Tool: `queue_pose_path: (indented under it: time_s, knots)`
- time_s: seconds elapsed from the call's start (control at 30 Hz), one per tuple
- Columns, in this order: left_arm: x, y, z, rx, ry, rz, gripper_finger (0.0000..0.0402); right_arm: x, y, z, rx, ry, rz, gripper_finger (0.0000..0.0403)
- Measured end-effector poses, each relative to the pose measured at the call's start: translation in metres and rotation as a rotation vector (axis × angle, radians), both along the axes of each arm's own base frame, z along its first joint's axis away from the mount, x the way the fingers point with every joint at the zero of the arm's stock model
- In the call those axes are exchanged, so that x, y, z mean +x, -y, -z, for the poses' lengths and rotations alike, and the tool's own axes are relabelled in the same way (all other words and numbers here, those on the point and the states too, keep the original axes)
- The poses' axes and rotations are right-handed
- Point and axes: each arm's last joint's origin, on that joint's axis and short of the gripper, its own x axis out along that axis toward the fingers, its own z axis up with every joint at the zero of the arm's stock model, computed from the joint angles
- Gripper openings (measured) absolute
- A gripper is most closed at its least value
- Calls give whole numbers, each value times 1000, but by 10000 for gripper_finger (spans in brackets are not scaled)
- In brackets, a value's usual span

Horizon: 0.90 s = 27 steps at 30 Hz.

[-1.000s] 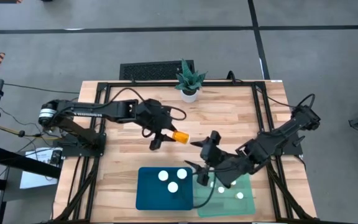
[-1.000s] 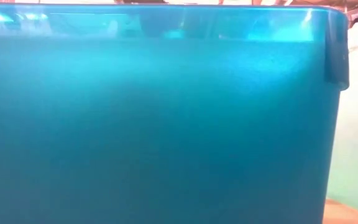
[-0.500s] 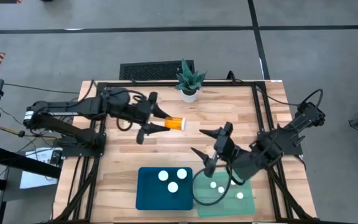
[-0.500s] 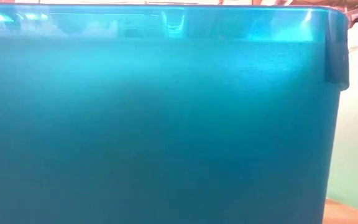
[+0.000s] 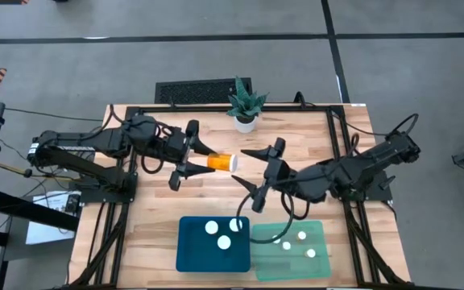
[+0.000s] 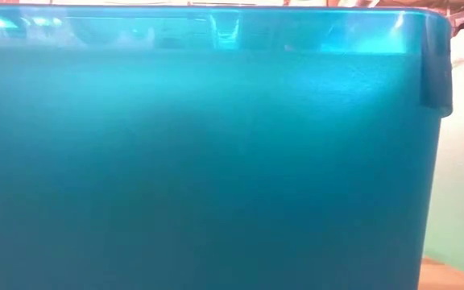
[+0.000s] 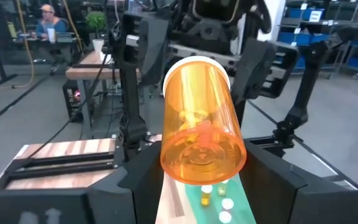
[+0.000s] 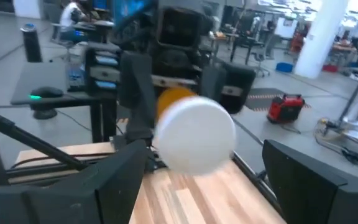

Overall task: Pick and place medicine bottles into bin by pill shape (circle, oval)
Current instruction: Put the large orange pill bottle into the blue bin

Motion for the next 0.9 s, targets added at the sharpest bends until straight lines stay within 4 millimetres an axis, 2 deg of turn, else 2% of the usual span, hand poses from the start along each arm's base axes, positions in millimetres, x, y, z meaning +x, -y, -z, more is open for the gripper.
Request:
queue_pose_path:
  time_s: [0.17, 0.57, 0.9]
  knots:
    - [0, 0, 1, 9, -5, -9, 181, 6, 8, -2, 2, 9, -76, 332]
    - [0, 0, 0, 12, -3, -9, 181, 14, 26, -2, -6, 3, -130, 328]
    - [0, 0, 1, 12, -8, -9, 181, 14, 26, -2, -5, 5, -142, 267]
